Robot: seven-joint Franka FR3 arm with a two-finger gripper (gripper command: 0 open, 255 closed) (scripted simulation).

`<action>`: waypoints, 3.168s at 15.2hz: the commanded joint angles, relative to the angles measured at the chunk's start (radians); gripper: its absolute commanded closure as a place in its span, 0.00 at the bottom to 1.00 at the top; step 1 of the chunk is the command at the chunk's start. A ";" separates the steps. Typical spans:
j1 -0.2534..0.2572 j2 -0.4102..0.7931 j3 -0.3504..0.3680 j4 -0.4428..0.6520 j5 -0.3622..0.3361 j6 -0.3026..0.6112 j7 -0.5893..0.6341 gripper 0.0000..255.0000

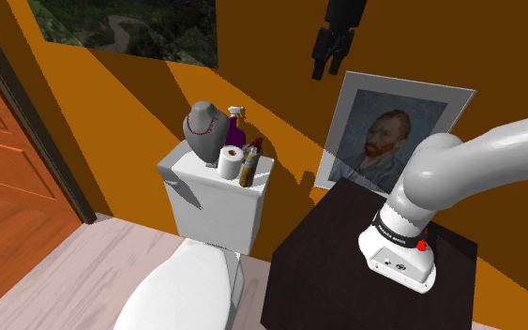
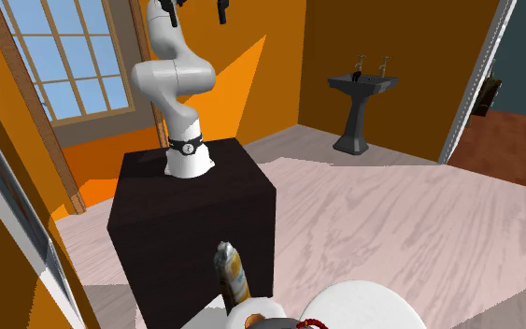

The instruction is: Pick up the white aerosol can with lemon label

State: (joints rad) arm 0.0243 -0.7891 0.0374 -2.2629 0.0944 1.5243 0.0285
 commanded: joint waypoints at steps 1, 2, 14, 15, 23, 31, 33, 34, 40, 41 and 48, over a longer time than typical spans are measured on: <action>0.000 0.000 0.000 0.000 0.000 0.000 0.000 0.00; 0.002 0.007 -0.013 -0.026 -0.002 0.034 -0.026 0.00; 0.046 0.242 -0.171 -0.204 0.021 0.451 -0.347 0.00; 0.052 0.273 -0.184 -0.207 0.029 0.484 -0.377 0.00; 0.119 0.567 -0.281 -0.166 0.156 0.711 -0.648 0.00; 0.147 0.908 -0.304 -0.008 0.396 0.822 -0.970 0.00; 0.137 0.993 -0.289 0.047 0.453 0.831 -1.042 0.00; 0.135 0.998 -0.286 0.050 0.456 0.832 -1.047 0.00; 0.125 1.062 -0.268 0.047 0.511 0.887 -1.100 0.00; 0.123 1.080 -0.263 0.047 0.526 0.901 -1.115 0.00; 0.123 1.081 -0.262 0.048 0.526 0.901 -1.114 1.00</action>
State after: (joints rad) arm 0.1470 0.2903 -0.2254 -2.2139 0.6205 2.4257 -1.0855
